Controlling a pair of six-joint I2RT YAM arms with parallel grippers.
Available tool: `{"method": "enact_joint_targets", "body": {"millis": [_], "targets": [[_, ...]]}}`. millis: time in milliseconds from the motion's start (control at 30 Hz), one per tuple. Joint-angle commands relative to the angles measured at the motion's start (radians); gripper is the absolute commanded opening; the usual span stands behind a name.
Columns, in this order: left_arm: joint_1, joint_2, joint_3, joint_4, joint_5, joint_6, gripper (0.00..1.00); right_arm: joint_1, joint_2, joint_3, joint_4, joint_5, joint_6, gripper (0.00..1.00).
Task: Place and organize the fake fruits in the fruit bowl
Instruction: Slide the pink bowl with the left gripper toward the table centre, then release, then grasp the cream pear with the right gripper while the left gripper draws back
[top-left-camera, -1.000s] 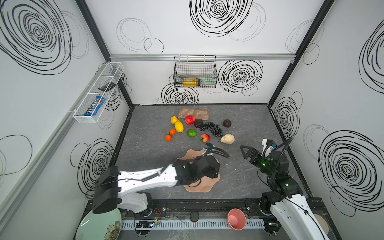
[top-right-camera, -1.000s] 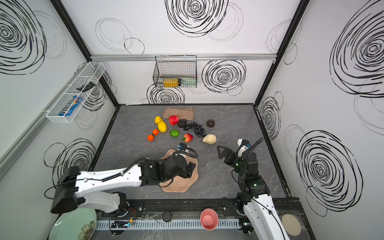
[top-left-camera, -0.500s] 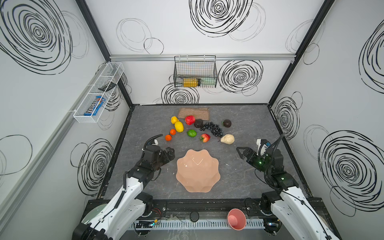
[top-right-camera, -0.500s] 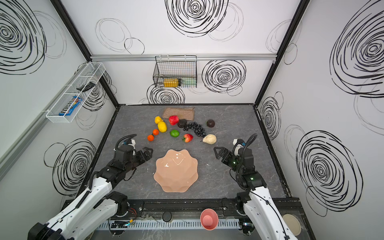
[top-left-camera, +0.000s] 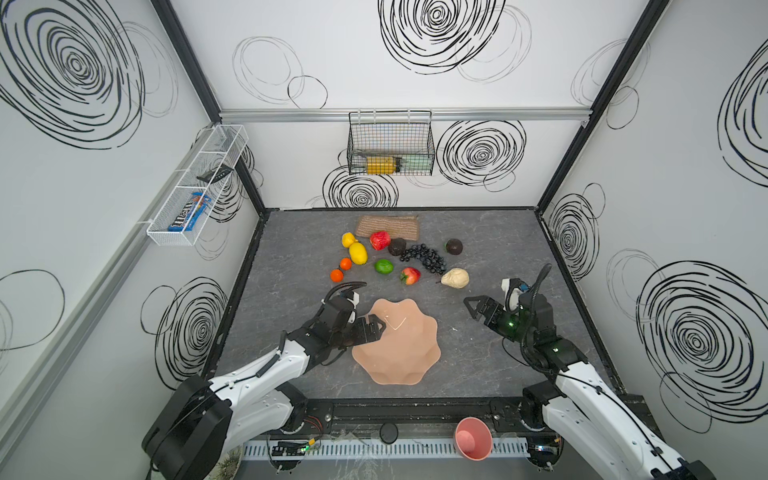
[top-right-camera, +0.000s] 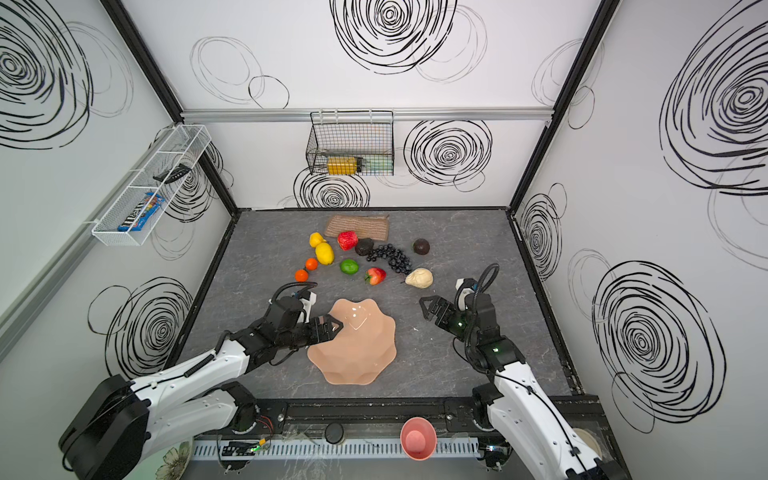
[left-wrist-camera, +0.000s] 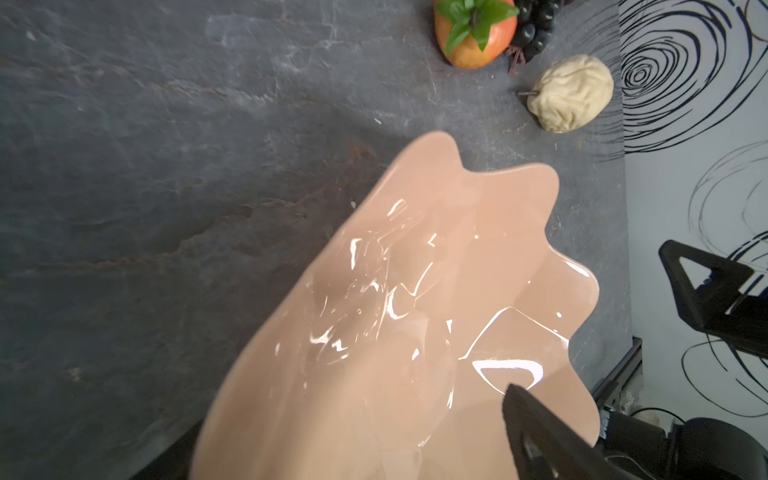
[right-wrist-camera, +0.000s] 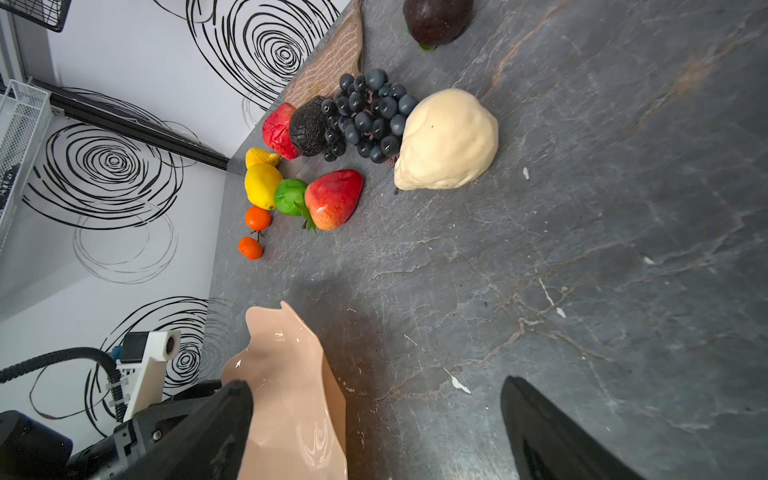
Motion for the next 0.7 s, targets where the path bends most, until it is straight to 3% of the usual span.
{"method": "enact_joint_targets", "body": {"millis": [0,133,333,667], "targets": [[-0.061,0.012,0.045,0.087,-0.034,-0.024,0.96,0.006,0.011,0.039,0.02,0.029,-0.026,0.97],[-0.105,0.038,0.062,0.108,-0.049,-0.027,0.96,0.007,0.06,0.064,0.013,0.041,-0.066,0.97],[-0.102,0.037,0.057,0.105,-0.05,-0.024,0.96,0.007,0.15,0.096,0.043,0.062,-0.099,0.97],[0.05,-0.26,0.005,-0.12,-0.283,0.103,0.96,0.002,0.379,0.219,0.088,0.176,-0.179,0.97]]}}
